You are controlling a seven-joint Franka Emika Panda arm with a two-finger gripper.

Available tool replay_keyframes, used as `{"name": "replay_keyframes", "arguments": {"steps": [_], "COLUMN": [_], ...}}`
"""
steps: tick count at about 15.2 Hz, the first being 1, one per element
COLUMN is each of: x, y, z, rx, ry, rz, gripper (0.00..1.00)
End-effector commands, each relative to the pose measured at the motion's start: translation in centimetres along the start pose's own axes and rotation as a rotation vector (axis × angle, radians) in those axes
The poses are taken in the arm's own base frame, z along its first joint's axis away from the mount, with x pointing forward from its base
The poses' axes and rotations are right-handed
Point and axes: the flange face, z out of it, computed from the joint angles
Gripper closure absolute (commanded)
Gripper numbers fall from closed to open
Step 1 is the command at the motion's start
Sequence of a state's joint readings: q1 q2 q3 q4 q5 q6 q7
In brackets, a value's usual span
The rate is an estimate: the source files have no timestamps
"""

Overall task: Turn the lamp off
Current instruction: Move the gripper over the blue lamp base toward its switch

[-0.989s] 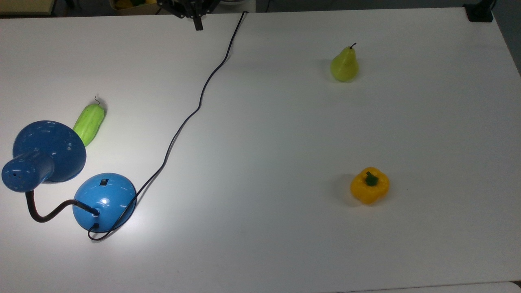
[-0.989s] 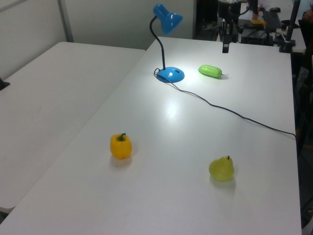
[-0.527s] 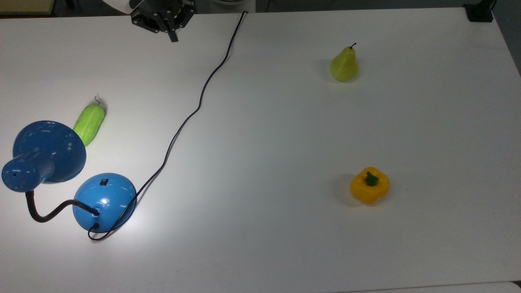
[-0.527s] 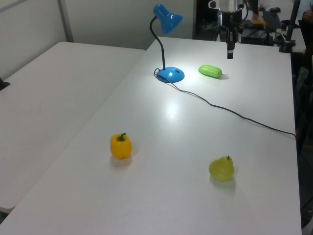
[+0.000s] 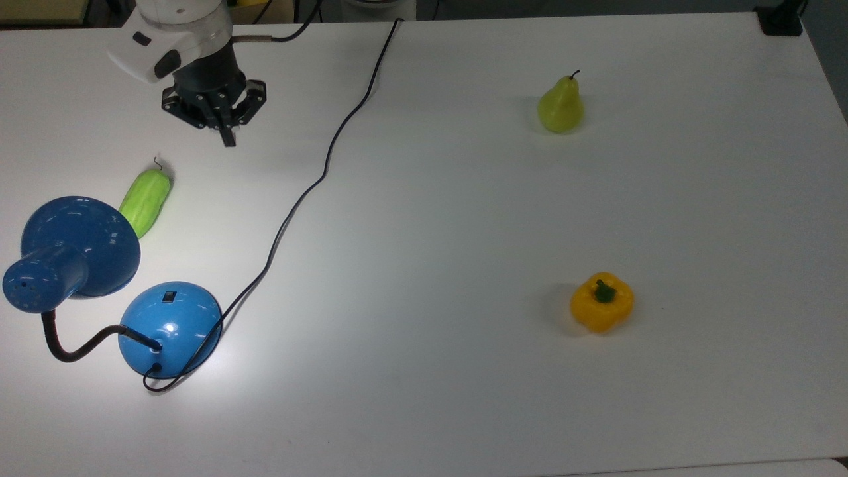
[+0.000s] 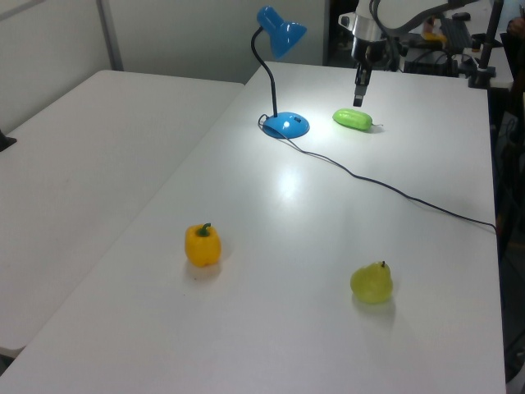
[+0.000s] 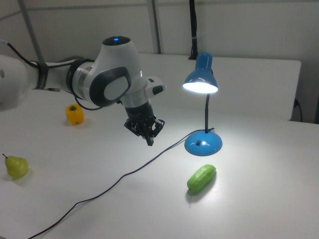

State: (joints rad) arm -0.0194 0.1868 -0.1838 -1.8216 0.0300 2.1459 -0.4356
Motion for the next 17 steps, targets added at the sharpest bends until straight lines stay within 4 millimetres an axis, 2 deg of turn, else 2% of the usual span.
{"name": "replay_keyframes", "arguments": {"steps": [1,4,10,12,17], "x": [1.2,2.4,5.1,5.4,5.7], "y": [2.5,4.1,5.2,5.9,6.2], "z": [2.0,3.7,6.3,7.3,9.9], "rx": [-0.058,-0.096,-0.138,-0.159,-0.196], "ry": [0.131,0.267,0.391,0.43,0.499], "rz": [0.037,0.098,0.15,0.171,0.2], "gripper": [1.0,1.0,1.0,1.0,1.0]}}
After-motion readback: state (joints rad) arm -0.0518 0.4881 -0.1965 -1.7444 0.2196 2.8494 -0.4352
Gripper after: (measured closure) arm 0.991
